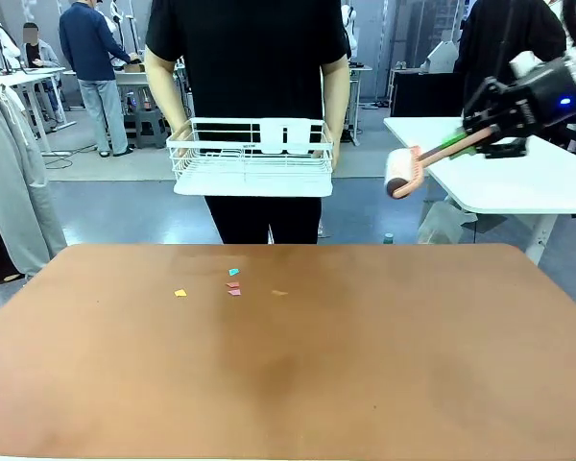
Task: Clean the table.
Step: Clean the table with the Lint Roller when the human lifts the Dish drying rack.
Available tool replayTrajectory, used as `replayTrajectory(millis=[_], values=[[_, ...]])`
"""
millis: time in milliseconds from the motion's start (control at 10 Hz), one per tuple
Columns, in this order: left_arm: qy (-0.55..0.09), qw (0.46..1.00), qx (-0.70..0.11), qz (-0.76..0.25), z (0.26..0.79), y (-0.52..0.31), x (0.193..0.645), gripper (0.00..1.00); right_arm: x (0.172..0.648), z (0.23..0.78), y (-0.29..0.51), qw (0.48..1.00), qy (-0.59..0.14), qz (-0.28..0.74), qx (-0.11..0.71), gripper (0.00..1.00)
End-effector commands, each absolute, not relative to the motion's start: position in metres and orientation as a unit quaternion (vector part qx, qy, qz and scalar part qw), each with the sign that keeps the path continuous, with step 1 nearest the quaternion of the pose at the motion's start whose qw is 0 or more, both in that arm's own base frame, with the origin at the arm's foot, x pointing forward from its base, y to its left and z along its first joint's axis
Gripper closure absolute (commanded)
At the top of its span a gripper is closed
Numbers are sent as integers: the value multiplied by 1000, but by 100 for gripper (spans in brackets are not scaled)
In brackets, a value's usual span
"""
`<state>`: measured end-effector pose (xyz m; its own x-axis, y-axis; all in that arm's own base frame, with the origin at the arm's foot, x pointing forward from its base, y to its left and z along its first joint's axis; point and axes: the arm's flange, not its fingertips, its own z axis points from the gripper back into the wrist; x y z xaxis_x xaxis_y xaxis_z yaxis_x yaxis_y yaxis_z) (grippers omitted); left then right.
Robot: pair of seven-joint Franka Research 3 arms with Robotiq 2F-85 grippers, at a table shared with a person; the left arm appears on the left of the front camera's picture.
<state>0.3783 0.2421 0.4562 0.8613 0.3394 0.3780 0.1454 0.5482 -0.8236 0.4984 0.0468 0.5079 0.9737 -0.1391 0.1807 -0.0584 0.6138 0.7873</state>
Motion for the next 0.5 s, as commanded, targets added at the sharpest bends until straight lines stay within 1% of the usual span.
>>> replayTrajectory(millis=[0, 200, 400], values=[[-261, 837, -478, 56, 457, 243, 377, 0, 542, 489, 70, 897, -83, 33, 433, 79], [-261, 837, -478, 56, 457, 243, 377, 0, 553, 460, 95, 914, -64, 19, 399, 79], [-261, 837, -478, 56, 457, 243, 377, 0, 546, 462, 94, 911, -76, 3, 406, 79]])
